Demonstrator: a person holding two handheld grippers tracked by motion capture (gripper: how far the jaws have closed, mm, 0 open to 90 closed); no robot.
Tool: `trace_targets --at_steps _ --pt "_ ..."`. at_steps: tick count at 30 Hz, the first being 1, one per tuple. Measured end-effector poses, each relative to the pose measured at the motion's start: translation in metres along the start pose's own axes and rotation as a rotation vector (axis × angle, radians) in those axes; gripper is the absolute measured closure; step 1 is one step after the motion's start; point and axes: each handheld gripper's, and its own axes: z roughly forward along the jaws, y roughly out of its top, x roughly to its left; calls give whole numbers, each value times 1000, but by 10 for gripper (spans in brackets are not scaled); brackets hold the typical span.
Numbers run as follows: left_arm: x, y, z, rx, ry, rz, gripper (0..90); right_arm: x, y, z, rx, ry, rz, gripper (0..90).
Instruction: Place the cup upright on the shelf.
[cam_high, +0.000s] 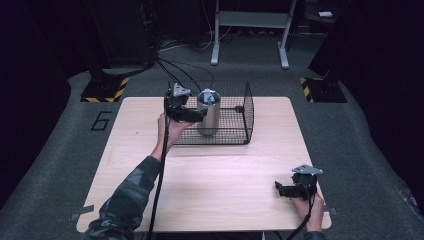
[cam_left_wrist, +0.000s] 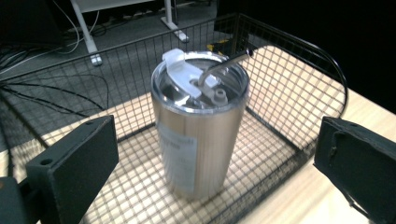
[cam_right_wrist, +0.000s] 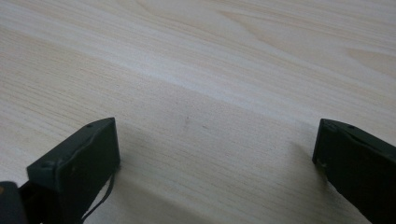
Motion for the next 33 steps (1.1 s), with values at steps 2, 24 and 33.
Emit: trace_targets --at_steps 2,24,33 --pt "0 -3 -9 12 2 19 0 0 0 0 2 3 -5 1" --pt "20 -90 -93 72 61 44 1 -1 0 -1 4 4 -10 1" --pt "36 -150 -111 144 110 -22 1 0 0 -1 2 3 -8 1"
